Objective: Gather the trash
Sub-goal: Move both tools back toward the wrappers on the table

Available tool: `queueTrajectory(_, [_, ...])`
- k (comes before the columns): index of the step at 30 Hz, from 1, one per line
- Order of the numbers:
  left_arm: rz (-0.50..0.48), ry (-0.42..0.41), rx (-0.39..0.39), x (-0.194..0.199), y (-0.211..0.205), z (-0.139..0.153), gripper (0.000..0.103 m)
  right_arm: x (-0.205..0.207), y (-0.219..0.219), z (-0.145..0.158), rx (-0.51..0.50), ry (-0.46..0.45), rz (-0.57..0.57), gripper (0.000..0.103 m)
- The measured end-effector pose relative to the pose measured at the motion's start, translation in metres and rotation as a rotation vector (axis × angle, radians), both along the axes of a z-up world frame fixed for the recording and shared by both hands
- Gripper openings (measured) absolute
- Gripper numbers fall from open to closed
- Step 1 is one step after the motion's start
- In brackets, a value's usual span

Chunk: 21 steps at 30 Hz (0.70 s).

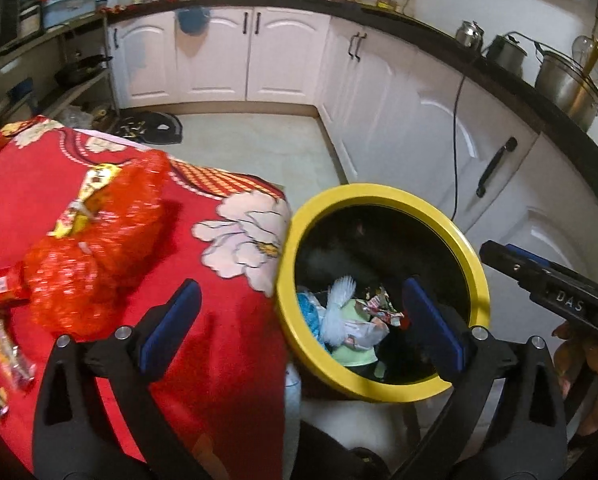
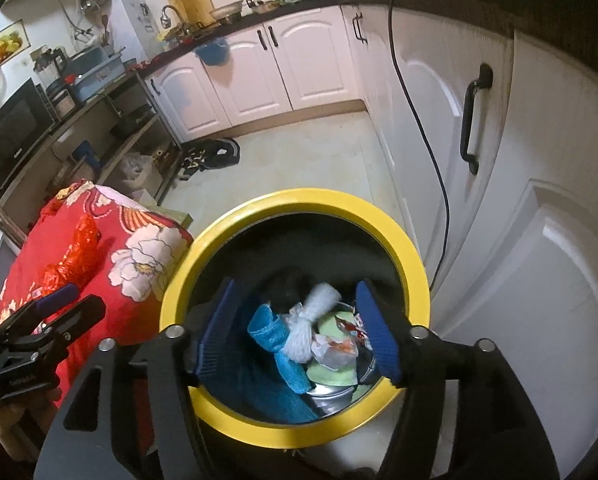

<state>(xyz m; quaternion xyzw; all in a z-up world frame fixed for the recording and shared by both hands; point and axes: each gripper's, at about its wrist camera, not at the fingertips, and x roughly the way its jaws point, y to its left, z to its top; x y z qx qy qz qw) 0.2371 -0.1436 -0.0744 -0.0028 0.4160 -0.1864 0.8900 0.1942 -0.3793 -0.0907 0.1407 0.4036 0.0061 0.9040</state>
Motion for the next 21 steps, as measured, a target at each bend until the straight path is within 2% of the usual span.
queueTrajectory(21, [0.159,-0.111,-0.047,-0.03,0.07,0.048,0.092,-0.017,0.046,0.044,-0.024,-0.11,0.099,0.063])
